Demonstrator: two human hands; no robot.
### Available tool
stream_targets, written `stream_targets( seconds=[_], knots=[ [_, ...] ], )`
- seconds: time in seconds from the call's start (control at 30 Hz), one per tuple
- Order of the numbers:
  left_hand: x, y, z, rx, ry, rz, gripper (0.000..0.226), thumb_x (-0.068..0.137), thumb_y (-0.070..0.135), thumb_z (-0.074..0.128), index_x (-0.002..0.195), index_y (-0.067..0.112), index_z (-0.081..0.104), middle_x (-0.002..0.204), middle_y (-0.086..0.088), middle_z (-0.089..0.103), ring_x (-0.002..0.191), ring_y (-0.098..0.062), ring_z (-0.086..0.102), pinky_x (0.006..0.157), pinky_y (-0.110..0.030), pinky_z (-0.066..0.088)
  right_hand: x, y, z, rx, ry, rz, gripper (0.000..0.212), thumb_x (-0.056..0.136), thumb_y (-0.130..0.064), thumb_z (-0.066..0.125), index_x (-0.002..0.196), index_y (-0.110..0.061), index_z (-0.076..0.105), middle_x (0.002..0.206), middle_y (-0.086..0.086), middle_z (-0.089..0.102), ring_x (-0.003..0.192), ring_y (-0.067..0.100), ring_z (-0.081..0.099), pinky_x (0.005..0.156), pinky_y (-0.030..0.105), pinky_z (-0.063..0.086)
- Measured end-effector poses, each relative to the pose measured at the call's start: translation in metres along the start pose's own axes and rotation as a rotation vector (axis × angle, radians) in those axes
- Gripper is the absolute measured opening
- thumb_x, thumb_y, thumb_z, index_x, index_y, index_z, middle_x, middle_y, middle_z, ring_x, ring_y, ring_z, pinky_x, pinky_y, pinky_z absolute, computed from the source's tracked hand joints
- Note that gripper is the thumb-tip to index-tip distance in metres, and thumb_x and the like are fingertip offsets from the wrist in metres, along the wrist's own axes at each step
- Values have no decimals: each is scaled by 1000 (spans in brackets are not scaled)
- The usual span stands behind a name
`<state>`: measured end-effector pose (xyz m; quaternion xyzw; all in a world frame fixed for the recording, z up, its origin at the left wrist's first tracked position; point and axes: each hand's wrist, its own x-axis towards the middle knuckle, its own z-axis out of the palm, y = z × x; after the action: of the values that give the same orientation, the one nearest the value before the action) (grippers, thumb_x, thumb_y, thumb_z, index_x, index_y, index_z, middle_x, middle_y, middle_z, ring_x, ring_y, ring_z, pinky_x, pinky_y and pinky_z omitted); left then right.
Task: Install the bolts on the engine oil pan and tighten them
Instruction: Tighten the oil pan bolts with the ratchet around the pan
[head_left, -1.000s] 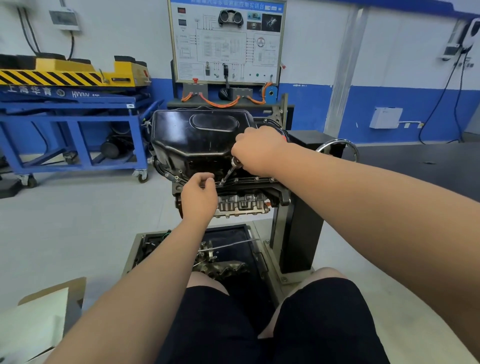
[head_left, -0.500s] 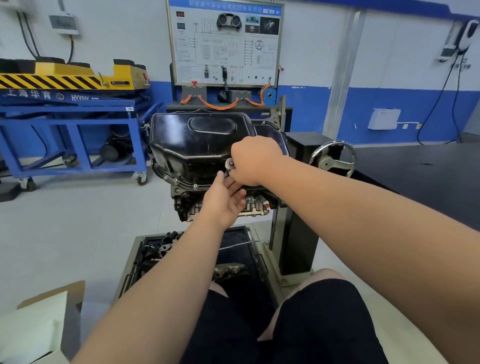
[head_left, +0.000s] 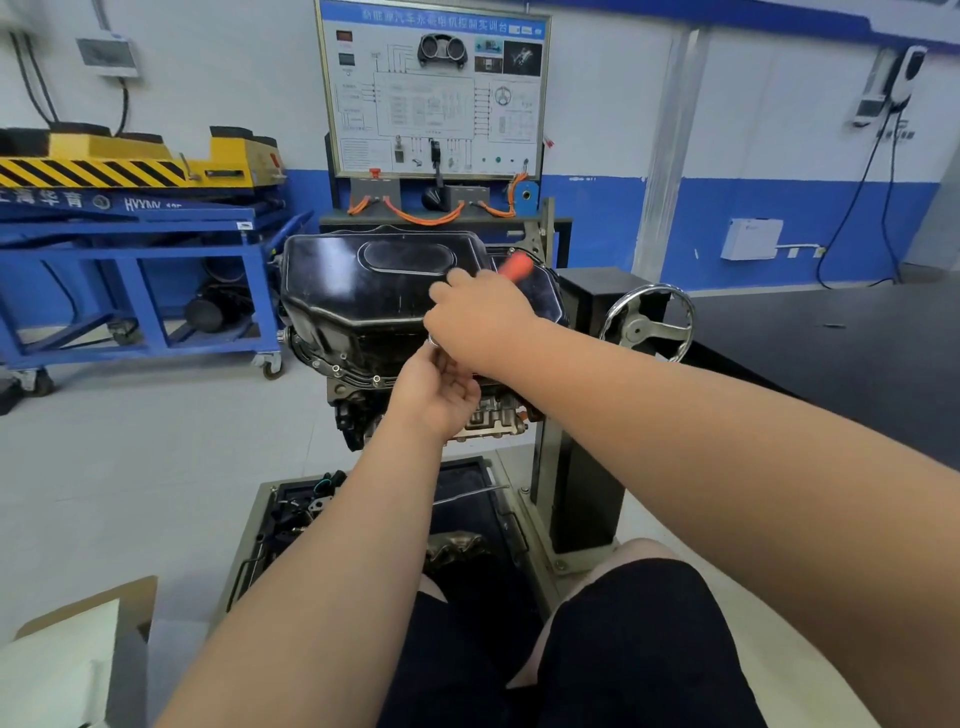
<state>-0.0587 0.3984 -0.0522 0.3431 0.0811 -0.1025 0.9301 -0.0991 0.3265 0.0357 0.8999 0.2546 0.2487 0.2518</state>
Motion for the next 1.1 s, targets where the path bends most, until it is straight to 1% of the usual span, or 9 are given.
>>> stream_targets(
  seconds=[0.07, 0.17, 0.3, 0.43, 0.57, 0.7, 0.93, 1.03, 1.1],
  knots=[
    [1, 0, 3, -50, -12, 4, 30, 97, 27, 47, 70, 17, 56, 58, 5, 56, 58, -9, 49, 63, -22, 42, 3, 1, 0, -104, 41, -75, 26, 96, -18, 48, 117, -15, 62, 121, 7, 54, 115, 27, 45, 86, 38, 39],
    [4, 2, 7, -125, -18, 2, 27, 98, 26, 46, 75, 16, 58, 68, 4, 59, 66, -11, 54, 78, -23, 44, 8, -1, -2, -97, 7, -55, 23, 96, -17, 47, 114, -16, 61, 115, 5, 60, 108, 27, 53, 80, 35, 36],
    [4, 1, 6, -94, -4, -21, 38, 97, 27, 45, 61, 18, 49, 49, 7, 54, 50, -7, 47, 56, -23, 41, 3, 6, -5, -32, 12, -8, 17, 92, -20, 50, 104, -18, 62, 95, 0, 62, 86, 23, 57, 69, 34, 31],
    [1, -1, 6, -74, 8, -29, 42, 98, 30, 44, 58, 18, 47, 47, 7, 53, 47, -6, 47, 56, -24, 40, -1, 9, 0, -44, 27, -40, 17, 94, -24, 48, 104, -18, 62, 93, 1, 61, 82, 21, 54, 68, 33, 28],
    [-1, -1, 6, -64, 14, -16, 41, 97, 30, 45, 58, 18, 48, 48, 6, 53, 49, -7, 46, 56, -24, 39, -1, 8, -2, -82, 17, -40, 12, 92, -25, 51, 97, -18, 60, 69, -4, 41, 63, 18, 42, 65, 33, 27],
    [-1, -2, 5, -33, 25, -6, 38, 96, 32, 48, 60, 18, 49, 54, 7, 53, 53, -7, 45, 58, -24, 39, -1, 6, -4, -80, 13, -31, 8, 89, -24, 54, 90, -18, 59, 57, -5, 33, 47, 14, 29, 60, 33, 29],
    [-4, -2, 4, -4, 22, -7, 35, 94, 34, 51, 62, 18, 51, 54, 7, 54, 54, -8, 48, 59, -24, 40, -1, 5, -5, -51, 18, -2, 15, 89, -30, 55, 93, -17, 61, 59, -4, 36, 50, 14, 34, 58, 34, 32],
    [-5, -1, 4, -8, 12, -5, 34, 94, 35, 50, 65, 18, 53, 59, 6, 56, 58, -8, 51, 62, -25, 41, -1, 4, -2, 20, 20, 35, 22, 92, -33, 52, 106, -17, 59, 84, 0, 57, 77, 21, 54, 64, 34, 33],
    [-6, -2, 3, -34, -6, -4, 33, 96, 35, 48, 67, 18, 53, 64, 6, 56, 62, -9, 51, 63, -25, 41, 0, 5, 2, 25, 27, -2, 25, 95, -30, 47, 114, -17, 57, 106, 4, 60, 98, 24, 54, 71, 34, 31]
  ],
)
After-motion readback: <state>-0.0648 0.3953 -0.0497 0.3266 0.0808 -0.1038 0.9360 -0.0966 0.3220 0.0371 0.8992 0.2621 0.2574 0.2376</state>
